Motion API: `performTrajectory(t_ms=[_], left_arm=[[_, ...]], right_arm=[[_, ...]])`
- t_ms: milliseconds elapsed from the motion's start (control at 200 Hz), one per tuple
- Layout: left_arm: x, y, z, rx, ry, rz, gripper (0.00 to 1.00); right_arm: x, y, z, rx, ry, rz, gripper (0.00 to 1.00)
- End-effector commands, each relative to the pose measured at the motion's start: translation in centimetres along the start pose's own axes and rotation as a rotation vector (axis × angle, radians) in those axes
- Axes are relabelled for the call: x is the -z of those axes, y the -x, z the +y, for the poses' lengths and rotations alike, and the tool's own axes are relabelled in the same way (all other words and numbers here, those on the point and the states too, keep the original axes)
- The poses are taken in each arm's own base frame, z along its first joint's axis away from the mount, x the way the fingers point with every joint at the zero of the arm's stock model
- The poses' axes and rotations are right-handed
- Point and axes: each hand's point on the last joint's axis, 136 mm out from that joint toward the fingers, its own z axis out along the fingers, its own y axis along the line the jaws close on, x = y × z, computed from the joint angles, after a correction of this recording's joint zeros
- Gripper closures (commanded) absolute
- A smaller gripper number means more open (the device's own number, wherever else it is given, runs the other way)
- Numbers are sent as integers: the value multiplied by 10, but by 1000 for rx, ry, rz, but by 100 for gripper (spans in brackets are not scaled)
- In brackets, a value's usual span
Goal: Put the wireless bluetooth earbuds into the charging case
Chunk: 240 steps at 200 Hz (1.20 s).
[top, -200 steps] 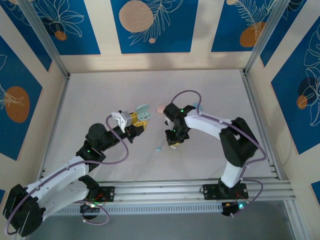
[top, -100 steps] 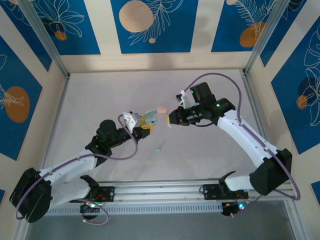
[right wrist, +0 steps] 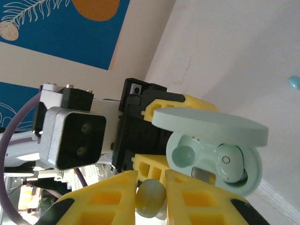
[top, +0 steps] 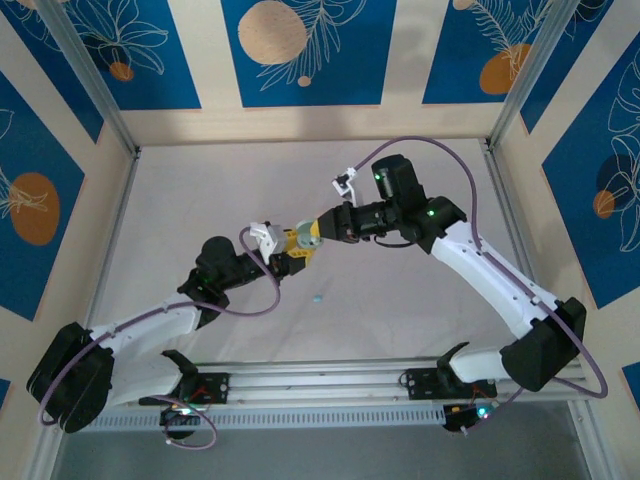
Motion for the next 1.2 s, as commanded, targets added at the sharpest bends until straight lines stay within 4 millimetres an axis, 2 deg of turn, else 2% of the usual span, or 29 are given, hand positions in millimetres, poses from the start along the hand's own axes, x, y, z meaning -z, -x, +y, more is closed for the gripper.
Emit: performTrajectory(t_ms=[0, 165, 375, 605, 920, 1196], left_arm=[[-2, 27, -8, -61, -40, -74, 70], [-2, 31, -8, -58, -41, -82, 69], [-2, 33, -9, -52, -42, -90, 69], [-1, 36, -9, -44, -40, -106, 69], [0, 43, -8, -44, -35, -131, 69], [2, 50, -8, -40, -32, -160, 70]], right_arm=[[-3, 7, 12, 12, 27, -14, 81], [-12, 7, 11, 12, 22, -18, 81], [-19, 9, -3, -6, -34, -34, 81], [-26, 8, -7, 4, -60, -29, 81], [-28, 7, -6, 20, -69, -20, 80], [-28, 3, -16, 44, -150, -4, 76]])
